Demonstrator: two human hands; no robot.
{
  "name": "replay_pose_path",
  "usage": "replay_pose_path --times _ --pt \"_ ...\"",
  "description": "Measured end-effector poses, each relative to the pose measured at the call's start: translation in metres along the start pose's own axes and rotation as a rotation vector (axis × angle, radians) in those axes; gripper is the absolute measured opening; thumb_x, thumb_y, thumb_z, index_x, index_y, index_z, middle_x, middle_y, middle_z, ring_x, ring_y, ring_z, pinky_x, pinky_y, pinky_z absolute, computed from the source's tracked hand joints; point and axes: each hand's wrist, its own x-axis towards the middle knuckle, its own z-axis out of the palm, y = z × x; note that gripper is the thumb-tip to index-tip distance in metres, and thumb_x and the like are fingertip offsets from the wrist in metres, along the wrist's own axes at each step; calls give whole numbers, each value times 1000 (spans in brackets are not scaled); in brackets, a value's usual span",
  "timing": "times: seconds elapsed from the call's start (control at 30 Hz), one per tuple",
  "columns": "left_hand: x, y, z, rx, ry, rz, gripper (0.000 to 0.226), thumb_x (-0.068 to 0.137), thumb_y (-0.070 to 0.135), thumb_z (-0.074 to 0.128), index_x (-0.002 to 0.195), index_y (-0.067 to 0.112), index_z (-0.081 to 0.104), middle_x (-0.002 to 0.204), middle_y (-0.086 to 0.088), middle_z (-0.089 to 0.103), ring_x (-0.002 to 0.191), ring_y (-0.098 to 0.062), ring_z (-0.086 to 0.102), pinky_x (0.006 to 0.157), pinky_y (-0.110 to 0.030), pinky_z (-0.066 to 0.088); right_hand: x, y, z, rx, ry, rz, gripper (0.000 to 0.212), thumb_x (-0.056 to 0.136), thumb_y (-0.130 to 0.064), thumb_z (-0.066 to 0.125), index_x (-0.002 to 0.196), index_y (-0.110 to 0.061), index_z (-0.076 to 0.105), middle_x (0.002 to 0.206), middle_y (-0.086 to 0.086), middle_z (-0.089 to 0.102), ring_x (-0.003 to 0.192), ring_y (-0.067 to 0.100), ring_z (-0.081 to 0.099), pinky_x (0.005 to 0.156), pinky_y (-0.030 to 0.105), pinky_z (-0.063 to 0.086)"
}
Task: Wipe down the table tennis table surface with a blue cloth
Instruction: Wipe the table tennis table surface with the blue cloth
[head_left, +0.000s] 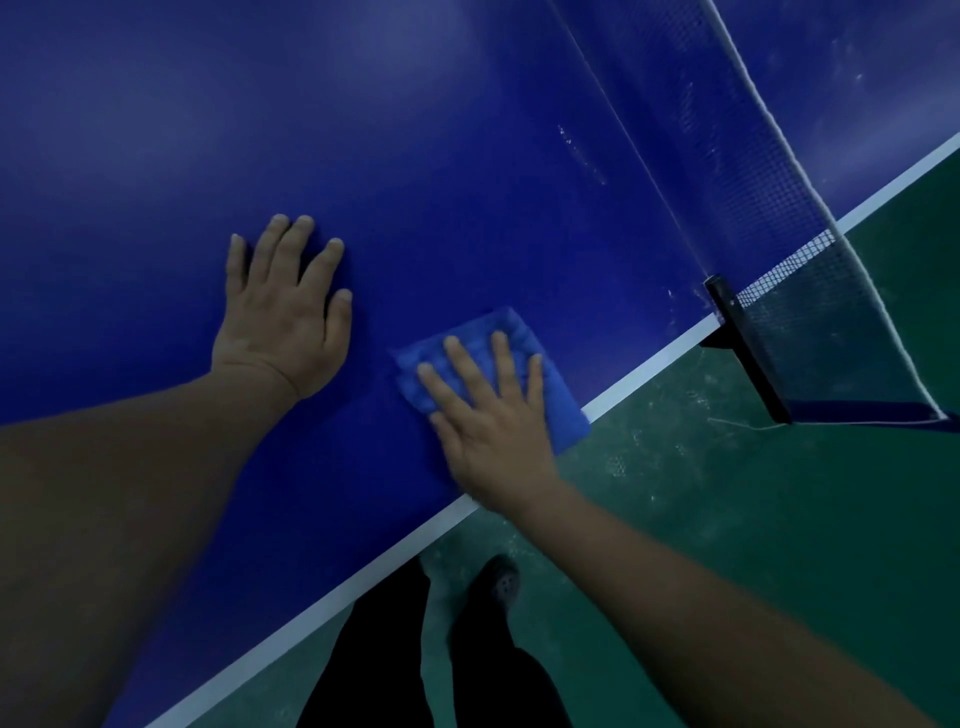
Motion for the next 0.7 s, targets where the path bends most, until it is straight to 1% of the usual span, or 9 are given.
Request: replay_pose_path --times 0.07,0.13,0.17,0.2,0.27,0.33,0.4,0.6,0.7 --pt "-1 0 0 8 -2 3 63 100 44 22 153 12 34 163 -14 21 153 -29 8 124 -55 -1 -3 44 -2 -33 -2 135 53 102 -51 28 154 -38 28 164 -5 26 153 36 11 117 68 11" --pt "-1 0 0 12 0 5 63 100 45 21 152 12 35 163 -14 21 153 -29 9 124 -55 0 8 86 -8 -19 -23 342 57 101 -55 19 156 -39 21 167 -7 18 154 33 5 120 64 5" --pt "-1 0 0 13 0 5 64 100 45 20 152 12 35 162 -14 21 153 -29 9 124 -55 0 16 98 -13 0 -35 408 58 100 -55 16 157 -40 19 167 -8 13 154 31 0 121 62 1" --pt "0 0 0 14 -1 8 64 100 46 20 152 12 35 162 -14 21 153 -29 9 124 -56 0 24 102 -17 7 -40 423 59 101 -55 14 157 -40 18 168 -8 10 154 31 -3 121 60 -2" --pt "1 0 -1 14 -2 10 64 99 45 20 152 12 35 162 -14 21 153 -29 9 124 -56 0 38 91 -22 -10 -57 310 58 101 -55 14 157 -40 19 168 -7 9 154 32 -4 121 60 -4" --pt "0 -1 -1 7 -7 1 65 99 46 21 152 12 35 163 -13 21 153 -29 10 124 -56 0 49 71 -21 -35 -75 79 55 103 -53 19 156 -37 27 167 -4 18 154 35 3 120 63 0" --pt "0 0 -1 0 -16 -4 65 99 47 22 153 13 35 163 -13 21 153 -28 9 124 -55 1 59 58 -19 -44 -59 -72 52 105 -50 22 154 -35 34 164 -3 27 153 37 10 119 65 3" --pt "3 1 -6 -49 -45 -30 65 97 49 27 151 15 39 162 -10 25 153 -27 12 124 -54 2 112 64 -32 -65 -129 -170 53 104 -47 22 156 -37 26 166 -5 21 154 36 7 119 65 4" --pt "12 2 -8 -104 16 -63 63 95 46 32 144 11 48 155 -11 37 148 -28 25 124 -51 10 150 70 -40 -92 -146 -205 54 104 -46 22 157 -37 21 167 -6 17 154 34 5 120 62 2"
